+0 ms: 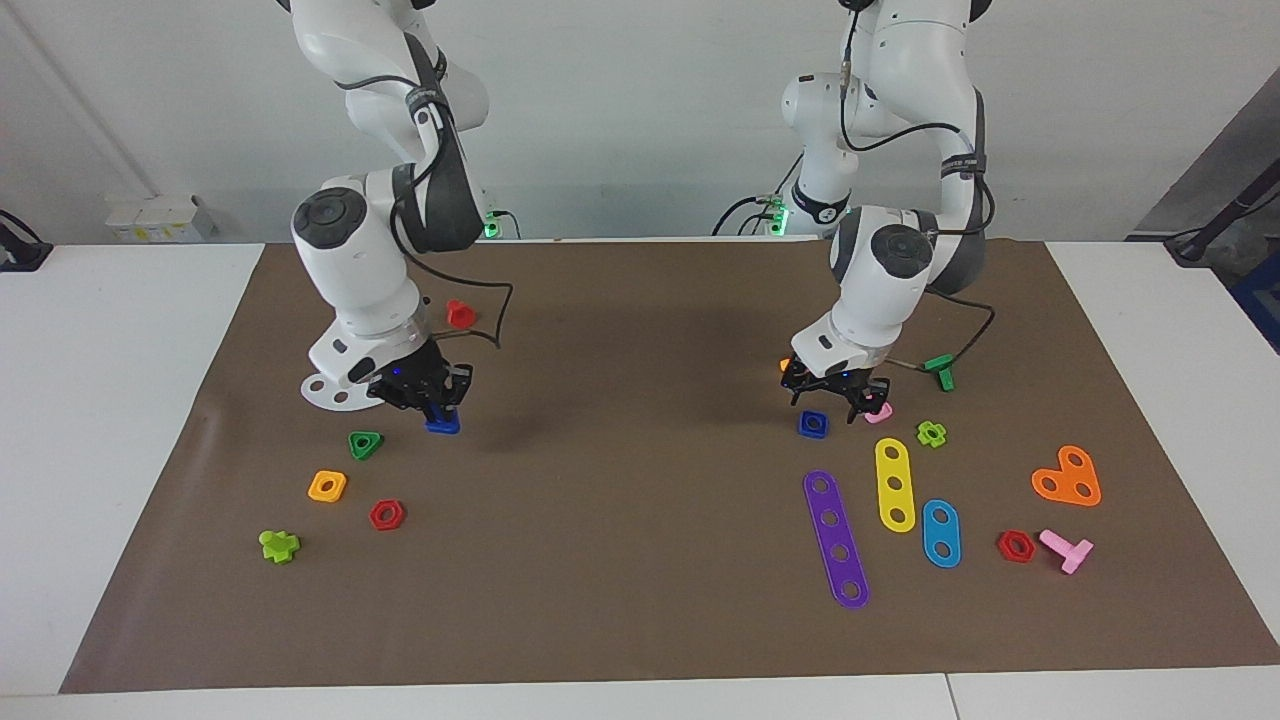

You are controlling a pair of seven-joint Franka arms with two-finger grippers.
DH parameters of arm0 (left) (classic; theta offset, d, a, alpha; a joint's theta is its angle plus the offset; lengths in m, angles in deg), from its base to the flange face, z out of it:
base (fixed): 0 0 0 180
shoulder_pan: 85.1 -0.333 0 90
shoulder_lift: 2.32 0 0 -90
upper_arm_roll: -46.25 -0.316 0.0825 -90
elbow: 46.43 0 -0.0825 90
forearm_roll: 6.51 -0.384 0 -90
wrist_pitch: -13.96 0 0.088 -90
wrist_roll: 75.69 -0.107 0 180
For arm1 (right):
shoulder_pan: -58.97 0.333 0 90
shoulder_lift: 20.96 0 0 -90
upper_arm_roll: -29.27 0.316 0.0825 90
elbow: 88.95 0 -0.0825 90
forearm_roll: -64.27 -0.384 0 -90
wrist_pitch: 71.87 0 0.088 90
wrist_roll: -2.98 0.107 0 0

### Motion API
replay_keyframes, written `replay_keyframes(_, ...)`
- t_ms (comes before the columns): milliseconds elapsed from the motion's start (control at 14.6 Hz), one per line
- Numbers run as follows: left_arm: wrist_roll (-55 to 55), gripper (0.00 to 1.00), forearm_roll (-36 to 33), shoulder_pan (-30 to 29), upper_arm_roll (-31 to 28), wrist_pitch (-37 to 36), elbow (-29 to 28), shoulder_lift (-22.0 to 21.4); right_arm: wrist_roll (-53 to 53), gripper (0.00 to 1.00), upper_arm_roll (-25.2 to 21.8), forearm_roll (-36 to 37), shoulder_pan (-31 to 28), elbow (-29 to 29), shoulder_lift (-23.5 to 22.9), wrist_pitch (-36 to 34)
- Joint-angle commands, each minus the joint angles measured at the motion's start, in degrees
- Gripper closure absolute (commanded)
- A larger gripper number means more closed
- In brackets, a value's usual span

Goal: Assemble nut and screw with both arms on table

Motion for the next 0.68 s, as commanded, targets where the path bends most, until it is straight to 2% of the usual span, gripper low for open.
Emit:
replay_keyframes(0,-0.90,0.05,-0.29,-0.13,0.04,4.04,-1.97,1.14,9.97,1.00,0.22,-0.38,5.99,1.70,-1.47,0.71)
replay_keyframes(342,-0.81,0.09,-0.20,-0.05,0.04,4.39,-2.32,1.58,24.84,1.00,0.05,0.41,17.78,1.88,-5.59,9.67)
replay_keyframes(616,-0.55,0.12,-0.20,0.13,0.04,5.36,-3.46,2.29,30.04,1.00,0.05,1.90,21.83,1.88,-8.84,12.93)
